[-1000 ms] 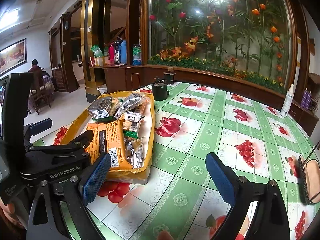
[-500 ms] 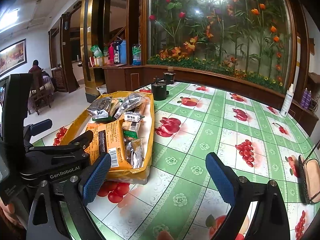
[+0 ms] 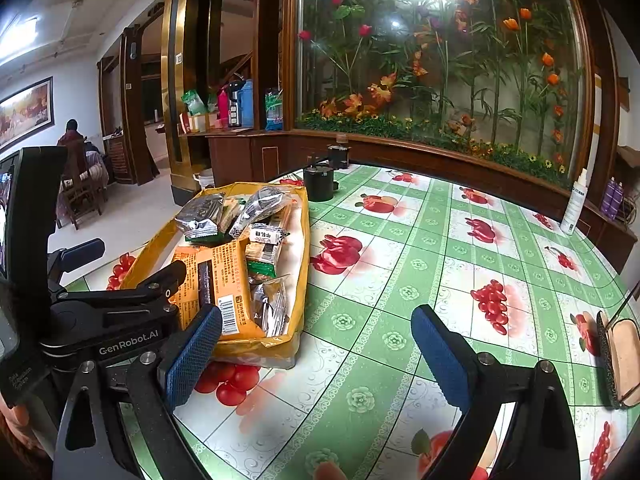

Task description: Organize snacks

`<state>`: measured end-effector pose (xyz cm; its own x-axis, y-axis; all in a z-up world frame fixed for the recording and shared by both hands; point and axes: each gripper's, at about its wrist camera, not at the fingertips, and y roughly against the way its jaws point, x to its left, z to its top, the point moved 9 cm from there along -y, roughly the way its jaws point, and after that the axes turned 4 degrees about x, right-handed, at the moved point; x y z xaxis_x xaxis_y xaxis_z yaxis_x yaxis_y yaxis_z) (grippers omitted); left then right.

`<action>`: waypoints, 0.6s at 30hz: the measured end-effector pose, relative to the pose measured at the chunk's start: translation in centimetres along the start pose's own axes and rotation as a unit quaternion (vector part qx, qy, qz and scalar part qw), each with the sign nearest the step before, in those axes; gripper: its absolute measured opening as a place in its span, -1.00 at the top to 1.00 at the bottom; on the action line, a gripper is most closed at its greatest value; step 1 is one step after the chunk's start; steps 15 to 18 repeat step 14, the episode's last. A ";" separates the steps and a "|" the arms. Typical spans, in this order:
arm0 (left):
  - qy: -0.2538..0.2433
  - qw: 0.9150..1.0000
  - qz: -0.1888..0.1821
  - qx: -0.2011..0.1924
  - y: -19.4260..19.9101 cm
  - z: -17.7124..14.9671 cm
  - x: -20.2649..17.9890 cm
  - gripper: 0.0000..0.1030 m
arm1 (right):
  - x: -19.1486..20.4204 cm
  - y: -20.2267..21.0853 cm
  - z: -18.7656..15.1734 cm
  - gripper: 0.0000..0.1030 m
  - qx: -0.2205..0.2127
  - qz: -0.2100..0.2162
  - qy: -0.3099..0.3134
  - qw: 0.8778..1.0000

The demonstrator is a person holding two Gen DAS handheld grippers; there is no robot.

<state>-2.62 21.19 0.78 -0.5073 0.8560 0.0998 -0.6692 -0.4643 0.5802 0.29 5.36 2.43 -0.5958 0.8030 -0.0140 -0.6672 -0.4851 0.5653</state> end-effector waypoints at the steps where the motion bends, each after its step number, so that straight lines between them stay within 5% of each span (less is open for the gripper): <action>1: 0.001 1.000 0.002 -0.002 0.1 -0.1 -0.1 -1.00 | 0.0 0.0 0.0 -0.89 0.000 0.000 0.000 1.000; 18: 0.022 1.000 0.017 -0.011 0.7 0.3 0.9 -1.00 | 0.0 0.0 0.0 -0.89 0.000 -0.001 0.001 1.000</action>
